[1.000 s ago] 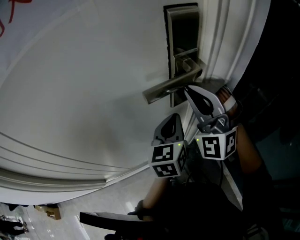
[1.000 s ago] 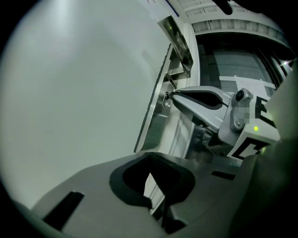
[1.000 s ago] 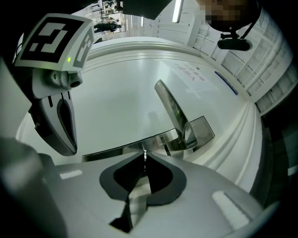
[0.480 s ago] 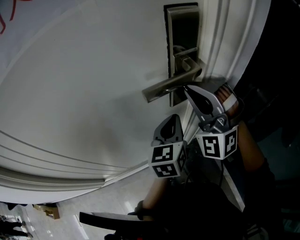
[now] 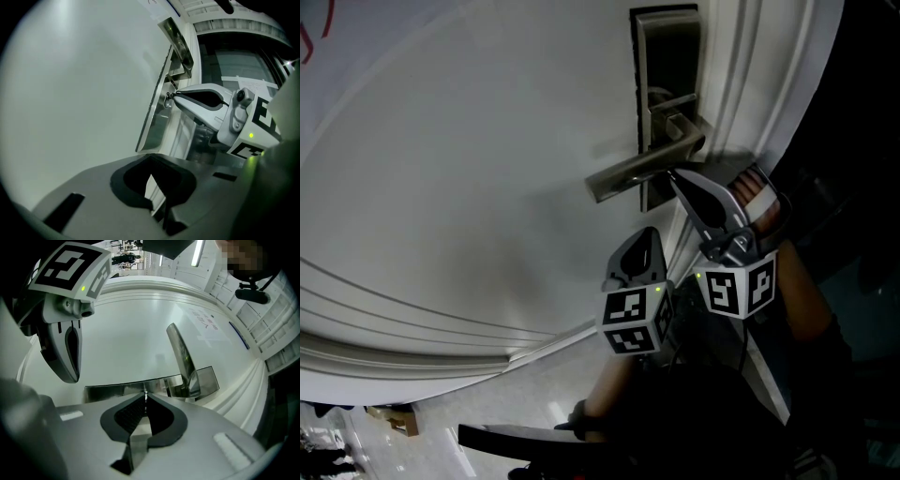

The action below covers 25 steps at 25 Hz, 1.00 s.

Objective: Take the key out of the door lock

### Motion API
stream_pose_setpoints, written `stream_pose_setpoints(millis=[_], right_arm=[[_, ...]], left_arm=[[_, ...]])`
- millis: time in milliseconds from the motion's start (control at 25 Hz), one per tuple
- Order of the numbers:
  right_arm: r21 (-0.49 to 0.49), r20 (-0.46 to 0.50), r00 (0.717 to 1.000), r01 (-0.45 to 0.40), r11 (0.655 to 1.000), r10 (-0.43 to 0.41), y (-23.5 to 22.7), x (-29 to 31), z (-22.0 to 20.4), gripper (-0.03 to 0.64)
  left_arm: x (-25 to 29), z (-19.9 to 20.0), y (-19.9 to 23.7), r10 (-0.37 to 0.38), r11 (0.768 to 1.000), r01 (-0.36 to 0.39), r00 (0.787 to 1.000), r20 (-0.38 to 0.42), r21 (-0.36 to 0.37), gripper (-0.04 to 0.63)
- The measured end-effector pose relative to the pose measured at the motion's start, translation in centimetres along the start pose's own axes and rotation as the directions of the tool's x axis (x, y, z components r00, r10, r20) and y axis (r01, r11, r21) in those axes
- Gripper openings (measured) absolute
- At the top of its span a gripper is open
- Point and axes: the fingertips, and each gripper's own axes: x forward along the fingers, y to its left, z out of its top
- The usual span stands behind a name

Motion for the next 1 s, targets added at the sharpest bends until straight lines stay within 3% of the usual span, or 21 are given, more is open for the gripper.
stream_pose_setpoints(millis=[520,720,1000], right_arm=[[-0.096,-0.017,1.000,-0.002,0.995,0.000,0.13,-0.02,-0.05,0.014],[-0.098,-0.023,1.000,-0.010,0.995,0.007,0.14,-0.02,-0.07,0.014],[-0.148,-0.034,0.999,-0.003,0.989,-0.003,0.17,-0.03,-0.09,0.014]], left_arm=[[0.03,-0.08,-0.10,0.000,1.000,0.000,1.000,0.011,0.007,0.000],[-0.21,-0.53,-0.29,-0.002,1.000,0.002,1.000,-0.023,0.005,0.000],[-0.36,0.01,0.33,0.017,1.000,-0.017,1.000,0.015,-0.006,0.000]])
